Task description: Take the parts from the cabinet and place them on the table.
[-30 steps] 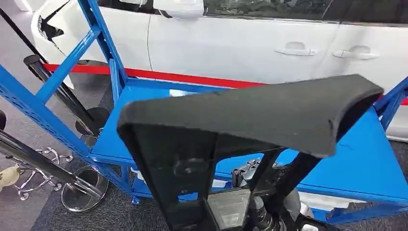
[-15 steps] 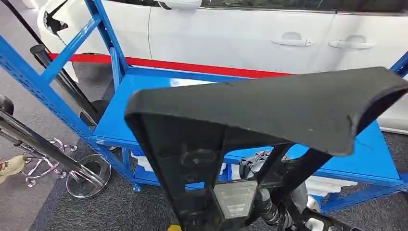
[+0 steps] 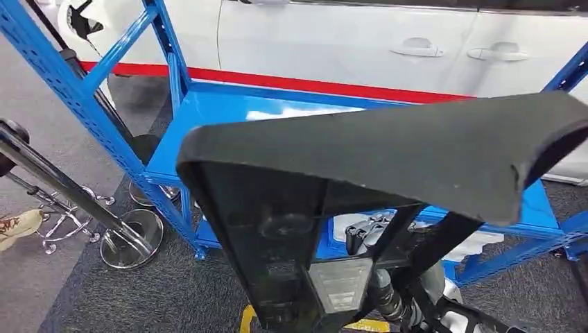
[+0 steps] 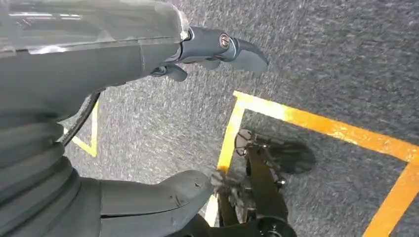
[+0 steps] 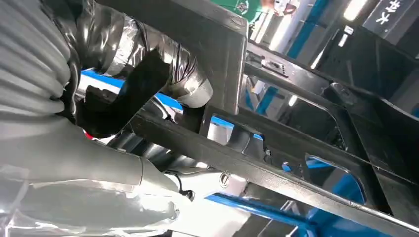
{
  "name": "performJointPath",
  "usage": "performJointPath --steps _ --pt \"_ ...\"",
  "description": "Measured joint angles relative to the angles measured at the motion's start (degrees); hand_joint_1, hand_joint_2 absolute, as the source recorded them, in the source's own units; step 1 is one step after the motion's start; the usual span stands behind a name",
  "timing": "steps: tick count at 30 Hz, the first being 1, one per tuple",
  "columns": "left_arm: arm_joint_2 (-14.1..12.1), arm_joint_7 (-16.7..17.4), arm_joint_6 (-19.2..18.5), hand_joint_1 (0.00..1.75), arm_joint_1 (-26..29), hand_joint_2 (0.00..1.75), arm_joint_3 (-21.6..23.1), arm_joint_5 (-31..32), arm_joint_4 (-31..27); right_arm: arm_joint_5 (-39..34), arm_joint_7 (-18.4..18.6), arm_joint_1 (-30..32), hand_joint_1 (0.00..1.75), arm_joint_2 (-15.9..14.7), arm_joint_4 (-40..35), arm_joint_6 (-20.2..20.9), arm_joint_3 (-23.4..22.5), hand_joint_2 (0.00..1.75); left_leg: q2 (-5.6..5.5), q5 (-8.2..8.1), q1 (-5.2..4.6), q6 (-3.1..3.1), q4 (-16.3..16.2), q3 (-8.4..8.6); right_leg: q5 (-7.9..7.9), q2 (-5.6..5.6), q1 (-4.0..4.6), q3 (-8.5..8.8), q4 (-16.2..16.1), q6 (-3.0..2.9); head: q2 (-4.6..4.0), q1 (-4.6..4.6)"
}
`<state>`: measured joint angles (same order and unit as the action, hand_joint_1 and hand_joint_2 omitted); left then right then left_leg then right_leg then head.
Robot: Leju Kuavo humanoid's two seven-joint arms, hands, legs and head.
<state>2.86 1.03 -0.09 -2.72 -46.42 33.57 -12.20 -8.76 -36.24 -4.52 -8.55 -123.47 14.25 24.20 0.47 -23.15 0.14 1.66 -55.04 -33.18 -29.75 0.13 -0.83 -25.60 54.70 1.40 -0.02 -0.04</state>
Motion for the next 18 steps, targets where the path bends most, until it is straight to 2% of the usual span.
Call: performJointPath --steps 2,3,4,5,6,7,8,9,10,11,12,13,14,15,16,17,18 --pt "0.0 -0.3 0.0 0.00 0.0 1.75 0.0 0.1 0.0 0.2 -0.6 0.0 1.75 0.0 0.0 -0.1 0.0 1.75 -0.03 0.90 -0.08 -0.67 0.0 -0.41 0.08 0.02 0.13 -0.49 0.1 -0.46 0.00 0.00" --pt "-0.1 -0.5 0.0 0.00 0.1 1.75 0.0 0.3 0.0 0.7 -1.1 0.0 1.75 0.0 0.0 -0.2 0.0 1.75 -0.05 1.25 -0.04 -0.98 0.0 -0.55 0.37 -0.01 0.11 -0.72 0.2 -0.90 0.00 0.02" --pt "-0.3 -0.9 0.0 0.00 0.1 1.75 0.0 0.6 0.0 1.6 -1.4 -0.2 1.75 0.1 0.0 -0.4 0.0 1.75 -0.08 0.92 0.10 -1.29 -0.1 -1.01 0.95 -0.22 -0.22 -1.18 0.0 -1.69 0.00 0.02" --pt "-0.3 -1.2 -0.1 0.00 0.1 1.75 0.0 0.8 0.0 2.4 -1.8 -0.4 1.75 0.2 0.0 -0.7 0.0 1.75 -0.08 -2.07 0.23 -1.67 -2.2 -1.92 1.36 -0.38 -0.20 -1.89 0.2 -2.31 0.00 0.00" --pt "-0.6 -1.4 -0.2 0.00 0.1 1.75 0.0 1.0 0.0 3.0 -2.2 -0.4 1.75 0.3 0.0 -1.3 0.0 1.75 -0.09 -5.48 0.36 -1.94 -5.9 -3.16 1.74 -0.46 -0.11 -2.53 0.4 -2.76 0.00 0.02" --pt "-1.0 -1.7 -0.4 0.00 0.2 1.75 0.0 1.3 0.0 3.6 -2.6 -0.4 1.75 0.4 0.0 -2.1 0.0 1.75 -0.10 -8.79 0.38 -2.18 -10.9 -4.65 2.19 -0.54 0.04 -3.20 0.4 -3.01 0.00 0.02" --pt "-1.4 -2.0 -0.5 0.00 0.1 1.75 0.0 1.4 0.0 4.0 -2.9 -0.4 1.75 0.4 0.0 -2.5 0.1 1.75 -0.09 -11.26 0.38 -2.39 -16.1 -6.20 2.62 -0.62 0.21 -4.05 0.7 -3.07 0.00 0.02" --pt "-1.7 -2.2 -0.6 0.00 0.1 1.75 0.0 1.6 0.0 4.5 -3.2 -0.4 1.75 0.5 0.0 -3.1 0.1 1.75 -0.10 -12.14 0.38 -2.42 -19.6 -6.89 2.94 -0.64 0.34 -4.85 1.0 -3.18 0.00 0.00" --pt "-2.1 -2.4 -0.8 0.00 0.1 1.75 0.0 1.8 0.0 4.9 -3.3 -0.3 1.75 0.5 0.0 -3.6 0.1 1.75 -0.10 -11.43 0.37 -2.30 -20.4 -6.36 3.28 -0.66 0.51 -5.55 1.2 -3.22 0.00 0.00" --pt "-2.3 -2.6 -0.9 0.00 0.1 1.75 0.0 1.9 0.0 5.4 -3.5 -0.3 1.75 0.5 0.0 -4.3 0.1 1.75 -0.14 -9.63 0.32 -1.99 -18.7 -4.64 3.61 -0.63 0.69 -6.13 1.5 -3.25 0.00 0.00" --pt "-2.5 -3.0 -1.0 0.00 0.1 1.75 0.0 2.1 0.0 5.8 -3.5 -0.2 1.75 0.6 -0.2 -4.8 0.1 1.75 -0.32 -7.45 0.13 -1.40 -14.7 -1.87 3.94 0.09 0.97 -6.56 1.6 -3.18 0.00 0.00" --pt "-3.0 -3.6 -1.1 0.00 0.1 1.75 0.0 2.6 0.0 6.0 -3.6 -0.3 1.75 0.6 -0.6 -5.0 0.1 1.75 -1.08 -5.46 -0.15 -0.31 -8.5 2.16 4.38 0.27 1.29 -6.96 1.6 -3.17 0.00 0.02" --pt "-3.6 -4.0 -1.3 0.00 0.0 1.75 0.0 3.1 -0.1 5.9 -3.7 -0.4 1.75 0.6 -1.2 -4.9 0.1 1.75 -3.63 -4.93 -0.71 1.18 -3.4 5.49 4.74 0.40 0.81 -7.28 1.6 -3.17 0.00 0.06" --pt "-4.0 -4.3 -1.5 0.00 0.0 1.75 0.0 3.3 -0.1 5.7 -3.8 -0.7 1.75 0.7 -1.5 -4.5 0.1 1.75 -4.92 -5.77 -1.08 2.29 0.2 7.67 5.15 0.61 1.32 -7.58 1.6 -2.85 0.00 0.06" --pt "-4.2 -4.5 -1.5 0.00 0.2 1.75 0.0 3.6 -0.1 5.4 -3.8 -0.8 1.75 0.8 -1.7 -3.8 0.1 1.75 -4.53 -5.97 -0.90 1.71 1.7 7.89 5.74 0.86 0.73 -7.93 1.6 -2.44 0.00 -0.05" --pt "-4.3 -4.6 -1.5 0.00 0.1 1.75 0.0 3.7 -0.1 5.3 -3.9 -0.9 1.75 0.9 -1.8 -3.4 0.1 1.75 -4.34 -5.68 -1.34 1.70 1.5 7.82 6.28 1.52 0.50 -8.35 1.5 -2.20 0.00 -0.07" --pt "-4.4 -4.7 -1.5 0.00 0.0 1.75 0.0 3.9 -0.1 5.2 -3.9 -0.9 1.75 1.1 -1.9 -2.8 0.1 1.75 -3.91 -5.13 -1.34 1.77 1.5 7.63 6.90 2.03 0.38 -8.63 1.3 -1.89 0.00 -0.07"
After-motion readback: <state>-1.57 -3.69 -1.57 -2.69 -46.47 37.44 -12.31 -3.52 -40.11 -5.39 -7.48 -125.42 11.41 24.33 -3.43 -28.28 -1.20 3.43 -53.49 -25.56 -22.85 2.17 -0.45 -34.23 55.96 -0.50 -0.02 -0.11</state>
